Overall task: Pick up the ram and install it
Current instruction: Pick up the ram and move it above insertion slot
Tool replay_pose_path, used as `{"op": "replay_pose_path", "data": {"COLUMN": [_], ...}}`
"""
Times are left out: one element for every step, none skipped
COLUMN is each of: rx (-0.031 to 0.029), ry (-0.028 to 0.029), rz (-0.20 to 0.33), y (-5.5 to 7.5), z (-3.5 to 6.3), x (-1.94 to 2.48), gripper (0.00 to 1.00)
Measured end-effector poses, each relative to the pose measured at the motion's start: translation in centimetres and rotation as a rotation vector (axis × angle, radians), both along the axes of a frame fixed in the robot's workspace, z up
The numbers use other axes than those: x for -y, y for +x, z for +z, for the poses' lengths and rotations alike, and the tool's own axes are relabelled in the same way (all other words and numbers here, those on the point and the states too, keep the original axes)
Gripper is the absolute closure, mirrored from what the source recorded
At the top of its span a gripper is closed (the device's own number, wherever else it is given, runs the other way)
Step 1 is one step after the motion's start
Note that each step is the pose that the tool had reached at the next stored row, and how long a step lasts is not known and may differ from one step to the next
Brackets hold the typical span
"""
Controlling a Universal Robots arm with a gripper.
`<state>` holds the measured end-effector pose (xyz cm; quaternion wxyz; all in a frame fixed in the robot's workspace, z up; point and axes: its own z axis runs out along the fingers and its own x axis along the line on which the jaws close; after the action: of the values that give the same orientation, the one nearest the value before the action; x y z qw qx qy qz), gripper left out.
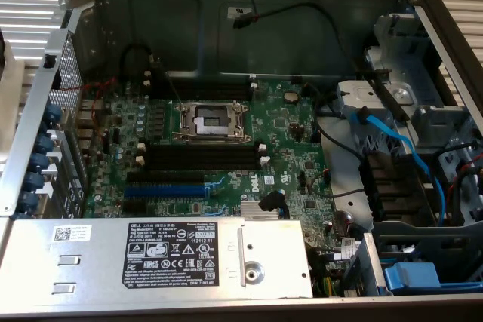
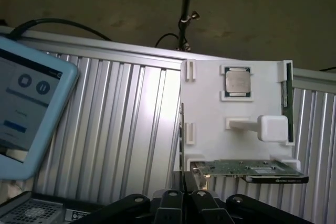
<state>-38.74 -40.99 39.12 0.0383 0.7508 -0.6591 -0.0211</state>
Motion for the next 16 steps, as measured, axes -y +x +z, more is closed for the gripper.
{"op": "replay_pose_path", "data": {"rx": [0.0000, 0.0001, -0.0001, -0.0001, -0.0001, 0.0000, 0.0001, 0.0000, -0.0001, -0.0001, -0.0001, -0.0002, -0.0005, -0.0009, -0.0011, -0.0013], "ry": [0.0002, 0.0004, 0.0004, 0.0005, 0.0006, 0.0007, 0.0008, 0.0008, 0.0008, 0.0008, 0.0009, 0.0009, 0.0008, 0.0007, 0.0007, 0.0008], "rz": [0.000, 0.000, 0.000, 0.000, 0.000, 0.000, 0.000, 0.000, 0.000, 0.000, 0.000, 0.000, 0.000, 0.000, 0.000, 0.000], "y": [0.3, 0.5, 0.8, 1.0, 1.3, 1.6, 2.0, 2.3, 2.6, 3.0, 3.3, 3.7, 4.0, 4.3, 4.7, 5.0], "z": [0.17, 0.33, 0.50, 0.69, 0.93, 1.22, 1.52, 1.81, 2.10, 2.37, 2.63, 2.89, 3.13, 3.35, 3.54, 3.70], "x": [0.04, 0.08, 0.12, 0.17, 0.22, 0.26, 0.31, 0.35, 0.39, 0.42, 0.45, 0.48, 0.52, 0.57, 0.62, 0.66], "gripper": [0.88, 0.88, 0.88, 0.88, 0.88, 0.88, 0.88, 0.88, 0.88, 0.88, 0.88, 0.88, 0.88, 0.88, 0.88, 0.88]}}
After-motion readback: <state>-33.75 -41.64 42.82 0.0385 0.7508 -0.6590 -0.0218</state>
